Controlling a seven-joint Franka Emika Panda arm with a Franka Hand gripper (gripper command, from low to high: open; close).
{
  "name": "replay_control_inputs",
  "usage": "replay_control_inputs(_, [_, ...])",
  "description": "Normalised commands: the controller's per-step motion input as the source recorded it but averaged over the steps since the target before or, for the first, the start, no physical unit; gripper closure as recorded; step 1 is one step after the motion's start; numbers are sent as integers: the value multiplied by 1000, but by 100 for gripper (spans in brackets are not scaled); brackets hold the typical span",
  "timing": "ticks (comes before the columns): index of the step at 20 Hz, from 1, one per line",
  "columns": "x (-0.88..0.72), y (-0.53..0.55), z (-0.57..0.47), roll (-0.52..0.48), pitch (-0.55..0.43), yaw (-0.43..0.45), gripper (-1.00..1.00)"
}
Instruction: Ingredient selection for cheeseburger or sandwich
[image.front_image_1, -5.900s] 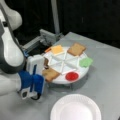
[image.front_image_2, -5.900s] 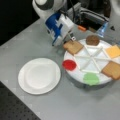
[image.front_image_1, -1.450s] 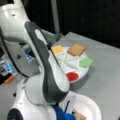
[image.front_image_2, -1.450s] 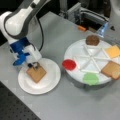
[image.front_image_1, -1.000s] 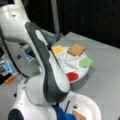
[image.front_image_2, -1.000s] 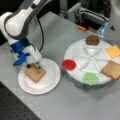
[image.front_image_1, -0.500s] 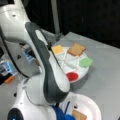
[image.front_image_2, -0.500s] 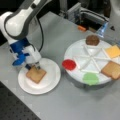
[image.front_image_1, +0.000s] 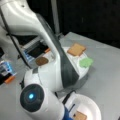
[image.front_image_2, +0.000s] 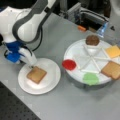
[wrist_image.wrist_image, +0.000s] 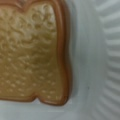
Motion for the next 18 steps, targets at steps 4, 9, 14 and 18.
replay_control_inputs(4, [-324,517,514,-416,85,-45,-100])
replay_control_inputs(9, [-458,501,340,-232,-32,-107,-100])
replay_control_inputs(14, [-666,480,158,-106,-35,-99,-100])
replay_control_inputs(18, [-848,650,172,-85,-14,-138,-100])
